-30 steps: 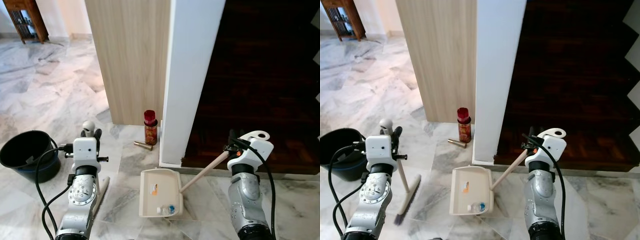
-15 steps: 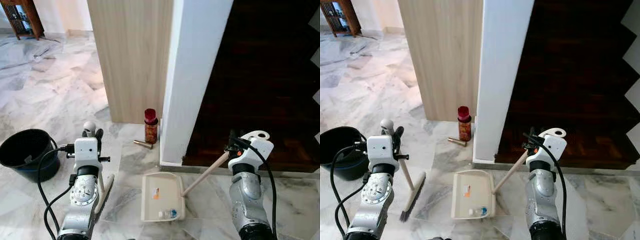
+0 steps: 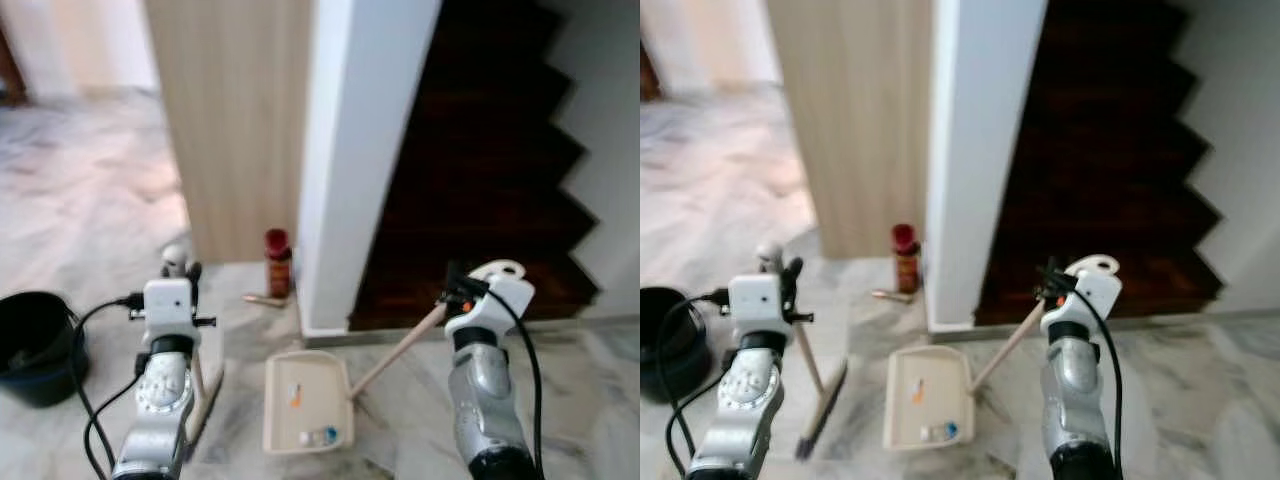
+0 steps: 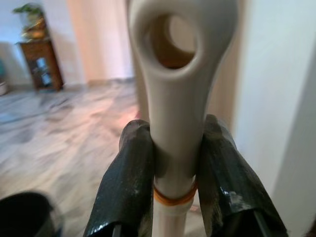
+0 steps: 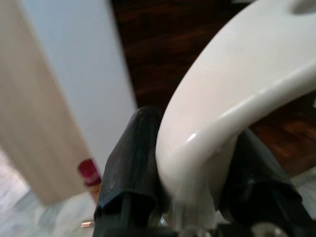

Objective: Sweep floor

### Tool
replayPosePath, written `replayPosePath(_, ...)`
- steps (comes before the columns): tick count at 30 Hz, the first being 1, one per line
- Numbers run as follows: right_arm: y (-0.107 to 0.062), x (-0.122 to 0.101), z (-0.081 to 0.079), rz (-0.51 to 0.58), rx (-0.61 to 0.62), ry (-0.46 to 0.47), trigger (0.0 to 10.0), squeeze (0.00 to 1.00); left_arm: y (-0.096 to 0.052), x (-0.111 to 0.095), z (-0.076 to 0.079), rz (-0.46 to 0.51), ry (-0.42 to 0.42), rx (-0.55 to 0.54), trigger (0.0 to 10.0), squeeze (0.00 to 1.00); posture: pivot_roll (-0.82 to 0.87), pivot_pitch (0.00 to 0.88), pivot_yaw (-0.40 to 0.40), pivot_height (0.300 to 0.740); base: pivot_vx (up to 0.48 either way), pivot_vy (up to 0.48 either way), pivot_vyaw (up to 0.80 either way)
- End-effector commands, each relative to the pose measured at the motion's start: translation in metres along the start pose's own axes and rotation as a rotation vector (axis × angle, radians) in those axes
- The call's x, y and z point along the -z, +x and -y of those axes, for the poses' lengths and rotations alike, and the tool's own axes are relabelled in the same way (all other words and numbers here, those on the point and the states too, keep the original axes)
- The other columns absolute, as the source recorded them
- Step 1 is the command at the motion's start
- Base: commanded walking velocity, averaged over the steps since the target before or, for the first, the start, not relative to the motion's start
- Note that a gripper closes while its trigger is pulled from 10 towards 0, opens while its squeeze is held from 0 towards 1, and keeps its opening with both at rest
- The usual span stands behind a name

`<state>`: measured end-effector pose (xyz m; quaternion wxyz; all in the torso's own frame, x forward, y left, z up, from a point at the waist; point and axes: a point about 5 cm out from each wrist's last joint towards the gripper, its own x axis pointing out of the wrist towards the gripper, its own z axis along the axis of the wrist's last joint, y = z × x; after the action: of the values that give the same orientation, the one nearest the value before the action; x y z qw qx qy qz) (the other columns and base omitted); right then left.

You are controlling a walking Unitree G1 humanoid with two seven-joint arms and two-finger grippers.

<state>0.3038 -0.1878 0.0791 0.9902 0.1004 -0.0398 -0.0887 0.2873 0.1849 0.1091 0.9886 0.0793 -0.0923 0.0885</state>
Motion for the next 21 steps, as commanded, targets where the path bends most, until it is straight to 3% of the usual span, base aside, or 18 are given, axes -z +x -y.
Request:
replayPosePath(1,0.0065,-0.0129,-0.0058,0.054,-0.022,0.017,10.0,0.0,0.0015,-0.007,0.0012,0.038,0.007,0.005,10.0,0.0,0.07,0.0,-0.032,0.74,0.0,0.266,0.0)
replayPosePath(21,0.0061,-0.0111,-0.0076,0.041,-0.034,0.019,10.0,0.0,0.0009,-0.0075,0.0033,0.032,-0.001,0.006,10.0,0.0,0.07,0.0,-0.032,0.74,0.0,0.265,0.0)
